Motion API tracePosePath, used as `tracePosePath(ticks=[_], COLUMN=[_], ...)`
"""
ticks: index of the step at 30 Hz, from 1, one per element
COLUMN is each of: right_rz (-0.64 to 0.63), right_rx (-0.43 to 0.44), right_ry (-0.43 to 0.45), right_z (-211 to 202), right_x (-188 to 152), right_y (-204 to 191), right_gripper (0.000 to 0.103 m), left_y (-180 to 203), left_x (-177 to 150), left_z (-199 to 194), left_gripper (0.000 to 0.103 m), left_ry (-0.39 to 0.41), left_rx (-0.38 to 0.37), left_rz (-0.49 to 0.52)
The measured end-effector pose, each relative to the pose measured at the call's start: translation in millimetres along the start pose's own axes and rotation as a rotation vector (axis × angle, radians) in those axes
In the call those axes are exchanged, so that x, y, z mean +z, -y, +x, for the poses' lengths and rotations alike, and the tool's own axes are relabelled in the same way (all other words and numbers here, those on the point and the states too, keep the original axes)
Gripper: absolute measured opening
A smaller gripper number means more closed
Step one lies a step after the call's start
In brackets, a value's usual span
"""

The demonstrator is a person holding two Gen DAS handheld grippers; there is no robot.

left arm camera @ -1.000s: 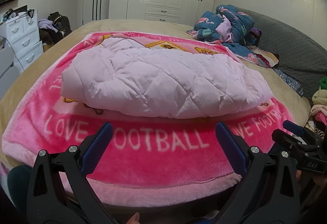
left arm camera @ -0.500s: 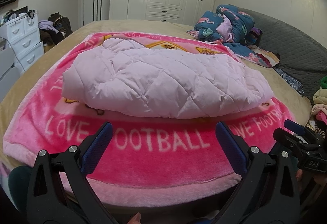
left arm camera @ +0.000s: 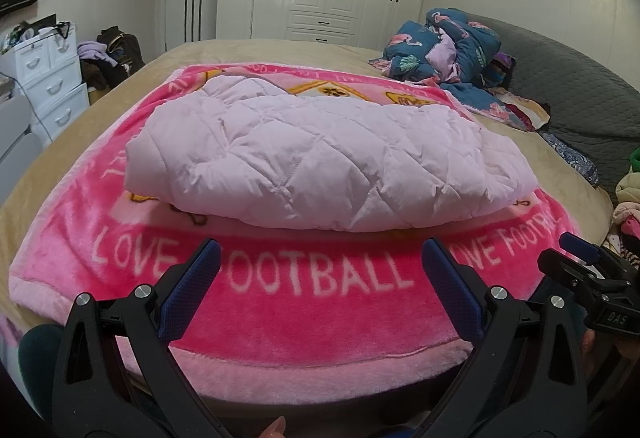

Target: Fold large clothes

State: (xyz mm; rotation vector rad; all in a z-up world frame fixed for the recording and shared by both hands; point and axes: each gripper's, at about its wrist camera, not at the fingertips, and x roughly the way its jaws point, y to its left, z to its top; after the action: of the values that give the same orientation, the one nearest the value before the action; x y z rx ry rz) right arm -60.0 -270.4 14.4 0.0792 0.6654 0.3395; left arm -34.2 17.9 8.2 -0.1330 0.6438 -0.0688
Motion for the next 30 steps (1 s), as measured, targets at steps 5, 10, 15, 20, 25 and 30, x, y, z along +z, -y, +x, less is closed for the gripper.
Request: tracePosePath(ticks=[5, 10, 15, 20, 25, 30], right_rz=[-0.001, -0.001, 0.0, -0.002, 0.0, 0.001], right_rx=[-0.001, -0.002, 0.0, -0.002, -0.003, -0.004], right_ry=[0.001, 0.001, 0.001, 0.001, 0.001, 0.001], right_z=[0, 0, 0, 0, 0, 0], right_x=[0, 0, 0, 0, 0, 0], right_y=[0, 0, 0, 0, 1, 1], right_gripper=[0.099, 0.099, 0.099, 0.099, 0.099, 0.099], left_y=[-2, 0, -2, -3, -1, -1], left_x=[0, 0, 0, -3, -5, -5], left_z=[-1, 0, 0, 4, 12, 8], left_gripper=[0.094, 0.094, 0.094, 0.094, 0.094, 0.094], left_ry=[0.0, 0.0, -0.004, -0.021, -0.057, -0.033], left_rx=[0.001, 0.002, 0.006, 0.035, 0.142, 0.129], left_rz=[0.001, 0.001, -0.001, -0.005, 0.021, 0.017])
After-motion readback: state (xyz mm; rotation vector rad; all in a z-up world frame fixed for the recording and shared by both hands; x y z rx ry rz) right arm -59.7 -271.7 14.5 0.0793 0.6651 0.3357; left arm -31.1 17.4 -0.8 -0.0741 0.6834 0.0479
